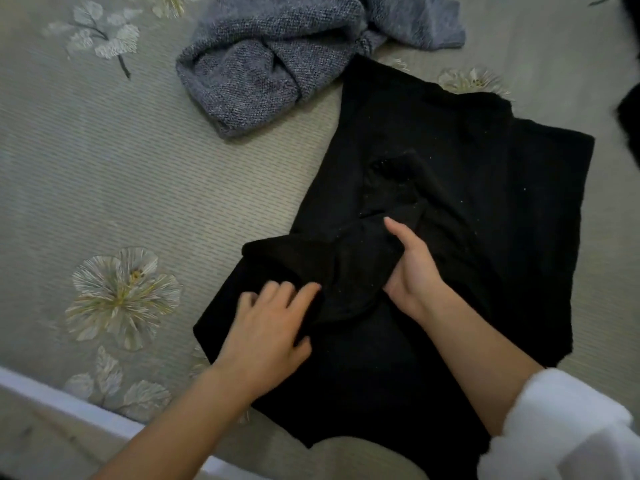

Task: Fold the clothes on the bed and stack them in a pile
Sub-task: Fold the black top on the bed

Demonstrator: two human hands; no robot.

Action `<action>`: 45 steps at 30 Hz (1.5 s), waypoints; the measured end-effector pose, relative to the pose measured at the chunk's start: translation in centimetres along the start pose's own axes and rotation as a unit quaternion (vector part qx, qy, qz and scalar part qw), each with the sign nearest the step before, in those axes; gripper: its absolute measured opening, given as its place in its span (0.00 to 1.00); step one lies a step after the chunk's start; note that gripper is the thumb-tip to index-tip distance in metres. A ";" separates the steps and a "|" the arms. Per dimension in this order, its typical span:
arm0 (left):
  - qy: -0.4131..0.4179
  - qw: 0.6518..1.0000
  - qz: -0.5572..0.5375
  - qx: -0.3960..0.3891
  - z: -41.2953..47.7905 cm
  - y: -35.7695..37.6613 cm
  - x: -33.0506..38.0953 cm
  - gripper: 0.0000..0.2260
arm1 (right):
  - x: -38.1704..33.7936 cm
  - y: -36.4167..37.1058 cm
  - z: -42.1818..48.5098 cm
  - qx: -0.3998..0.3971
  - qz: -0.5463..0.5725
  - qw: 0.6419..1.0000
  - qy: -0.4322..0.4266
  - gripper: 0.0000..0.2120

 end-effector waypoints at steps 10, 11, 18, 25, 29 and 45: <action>-0.164 0.984 -0.033 0.063 -1.7 -0.4 -4.2 0.32 | -10.7 -0.1 -4.5 0.050 -0.064 0.973 -0.218 0.29; -0.164 0.983 -0.073 0.049 -1.6 0.1 -4.0 0.31 | -12.3 -2.0 -5.5 0.098 -0.080 0.956 -0.263 0.34; -0.094 0.995 -0.040 -0.016 -1.1 2.5 -0.5 0.34 | -8.9 -15.6 -3.9 0.279 -0.008 0.957 -0.081 0.49; -0.075 0.994 -0.022 -0.077 -1.6 3.1 -0.1 0.38 | -13.5 -16.0 -5.2 0.306 -0.044 0.916 -0.255 0.35; -0.035 0.993 0.037 -0.110 -2.1 3.9 1.7 0.40 | -15.0 -16.7 -8.5 0.353 -0.181 0.845 -0.357 0.25; -0.030 0.998 -0.061 0.014 2.1 2.9 2.9 0.31 | -15.9 -17.6 -9.4 0.347 -0.216 0.823 -0.395 0.21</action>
Point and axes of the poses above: each hand's wrist, its own z-axis towards the middle knuckle, its own y-axis out of the palm, x = y × z, the point moved 9 cm from there along z, towards the middle knuckle, and after that the axes turned 6 degrees about y, right-handed, at the moved point
